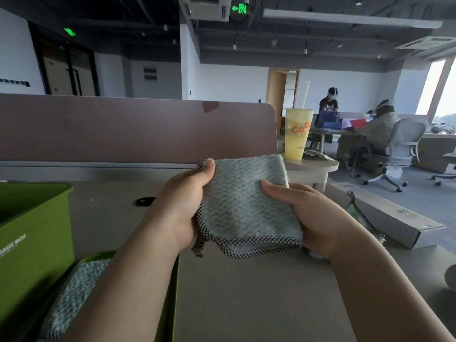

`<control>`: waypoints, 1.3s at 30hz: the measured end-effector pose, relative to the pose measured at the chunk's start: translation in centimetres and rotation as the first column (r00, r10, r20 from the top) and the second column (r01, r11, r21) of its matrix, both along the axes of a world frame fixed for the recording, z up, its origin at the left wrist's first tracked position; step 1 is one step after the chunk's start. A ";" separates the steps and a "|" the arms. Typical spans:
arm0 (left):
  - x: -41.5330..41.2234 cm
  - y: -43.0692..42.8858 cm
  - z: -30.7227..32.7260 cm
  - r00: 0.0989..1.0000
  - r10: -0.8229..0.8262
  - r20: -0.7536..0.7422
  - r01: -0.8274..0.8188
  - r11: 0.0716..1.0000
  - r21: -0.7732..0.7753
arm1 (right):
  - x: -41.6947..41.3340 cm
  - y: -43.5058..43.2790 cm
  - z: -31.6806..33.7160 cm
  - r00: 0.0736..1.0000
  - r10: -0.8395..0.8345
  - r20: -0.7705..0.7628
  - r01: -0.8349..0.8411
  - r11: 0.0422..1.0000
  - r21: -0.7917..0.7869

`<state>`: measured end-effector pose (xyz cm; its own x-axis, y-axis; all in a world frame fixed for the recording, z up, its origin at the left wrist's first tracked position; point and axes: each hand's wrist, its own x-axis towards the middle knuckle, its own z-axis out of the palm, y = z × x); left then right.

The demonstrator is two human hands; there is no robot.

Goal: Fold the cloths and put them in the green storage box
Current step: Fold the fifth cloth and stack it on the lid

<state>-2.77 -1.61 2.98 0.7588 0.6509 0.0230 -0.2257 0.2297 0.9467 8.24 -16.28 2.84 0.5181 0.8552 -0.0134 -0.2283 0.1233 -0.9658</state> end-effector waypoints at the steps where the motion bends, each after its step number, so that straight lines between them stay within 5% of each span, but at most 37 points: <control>1: -0.2 -0.1 -0.1 0.999 -0.052 -0.014 0.051 0.998 -0.045 | -0.1 0.2 0.0 1.000 -0.018 -0.019 0.018 0.999 0.028; 7: -3.6 0.2 -1.8 0.974 -0.196 -0.113 0.199 0.980 0.021 | -1.4 2.1 -0.4 0.989 -0.105 -0.108 0.106 0.994 0.010; 12: -7.2 1.2 -3.9 0.988 -0.015 -0.152 0.033 0.993 0.112 | -4.7 4.8 -2.3 0.990 -0.073 -0.122 0.064 0.995 -0.079; 16: -10.7 3.2 -5.3 0.979 0.120 -0.167 -0.092 0.982 0.167 | -8.2 6.6 -4.4 0.999 0.040 0.011 -0.037 0.974 -0.223; 21: -14.1 5.2 -6.3 0.934 0.350 -0.068 -0.313 0.897 0.310 | -12.3 9.6 -4.7 0.996 -0.073 0.055 0.074 0.997 -0.018; 23: -15.1 6.1 -7.2 0.880 0.454 -0.142 -0.360 0.831 0.425 | -13.8 10.9 -6.0 0.990 -0.075 0.122 0.084 0.994 -0.071; 28: -17.1 6.6 -10.1 0.733 0.523 -0.435 -0.259 0.806 0.532 | -15.2 12.1 -9.5 0.970 -0.054 0.239 0.134 0.934 -0.332; 33: -17.6 6.2 -9.9 0.768 0.544 -0.338 -0.299 0.771 0.562 | -15.1 11.4 -9.4 0.894 -0.142 0.425 0.274 0.923 -0.269; 39: -18.2 6.1 -9.8 0.750 0.536 -0.387 -0.200 0.742 0.640 | -15.8 11.0 -9.3 0.778 -0.095 0.621 0.377 0.861 -0.341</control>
<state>-21.02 4.45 -6.86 0.4536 0.8805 0.1376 0.3814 -0.3313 0.8630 -7.58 -5.26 -6.46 0.7324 0.6805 0.0207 0.3544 -0.3551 -0.8651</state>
